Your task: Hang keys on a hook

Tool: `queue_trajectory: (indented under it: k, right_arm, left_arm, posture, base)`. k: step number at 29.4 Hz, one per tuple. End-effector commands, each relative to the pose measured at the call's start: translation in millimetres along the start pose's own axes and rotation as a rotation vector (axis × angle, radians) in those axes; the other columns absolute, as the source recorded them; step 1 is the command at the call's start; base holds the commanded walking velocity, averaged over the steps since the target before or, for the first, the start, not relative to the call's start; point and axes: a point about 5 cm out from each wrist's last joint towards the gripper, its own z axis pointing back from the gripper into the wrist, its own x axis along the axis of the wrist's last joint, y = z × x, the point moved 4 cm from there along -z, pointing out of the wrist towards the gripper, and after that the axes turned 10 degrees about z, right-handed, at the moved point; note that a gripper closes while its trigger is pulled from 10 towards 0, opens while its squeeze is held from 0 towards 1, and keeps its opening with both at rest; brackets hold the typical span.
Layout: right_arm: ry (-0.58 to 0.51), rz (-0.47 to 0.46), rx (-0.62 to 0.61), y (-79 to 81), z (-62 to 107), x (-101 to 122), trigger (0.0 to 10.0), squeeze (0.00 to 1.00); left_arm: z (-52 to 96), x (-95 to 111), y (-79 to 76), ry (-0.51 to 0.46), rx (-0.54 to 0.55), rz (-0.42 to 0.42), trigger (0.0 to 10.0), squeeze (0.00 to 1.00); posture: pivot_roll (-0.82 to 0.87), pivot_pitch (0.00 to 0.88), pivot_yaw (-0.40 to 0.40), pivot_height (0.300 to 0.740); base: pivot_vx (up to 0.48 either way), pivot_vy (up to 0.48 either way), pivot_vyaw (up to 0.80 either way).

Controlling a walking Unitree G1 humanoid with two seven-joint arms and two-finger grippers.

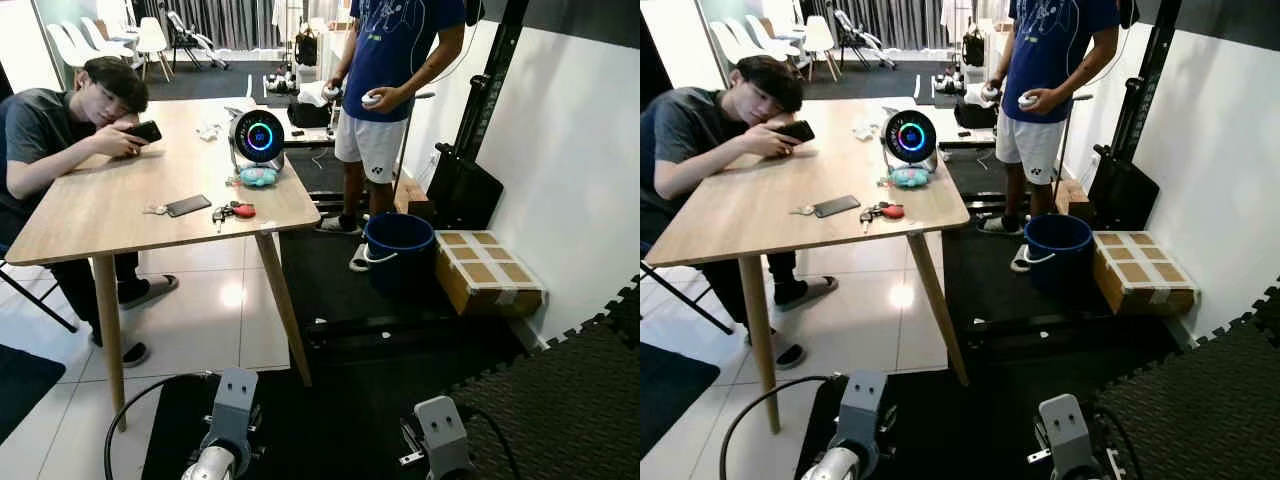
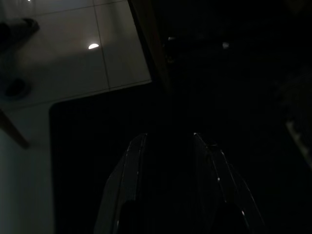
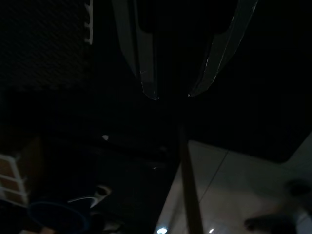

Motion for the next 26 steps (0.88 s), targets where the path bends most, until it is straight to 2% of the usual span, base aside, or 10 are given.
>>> queue_trajectory:
  k: [1, 19, 26]
  right_arm:
    - [0.017, 0.009, 0.011, -0.8, 1.4, -3.3, 10.0, 0.00]
    - [0.017, -0.008, -0.008, 1.5, -1.6, -1.2, 10.0, 0.00]
    - [0.015, -0.008, -0.011, 1.0, -2.0, -0.5, 10.0, 0.00]
  left_arm:
    - [0.1, 1.9, -2.2, -0.009, 0.011, 0.038, 10.0, 0.00]
    - [0.3, 8.5, 2.5, -0.056, 0.002, -0.061, 10.0, 0.00]
    - [-0.5, 8.2, 5.7, -0.053, 0.023, -0.063, 10.0, 0.00]
  posture:
    - [0.00, 0.108, -0.040, 0.740]
    - [0.00, 0.096, -0.014, 0.740]
    - [0.00, 0.097, -0.015, 0.740]
  base:
    - [0.000, 0.000, 0.00]
    - [0.000, 0.000, 0.00]
    - [0.457, 0.000, 0.00]
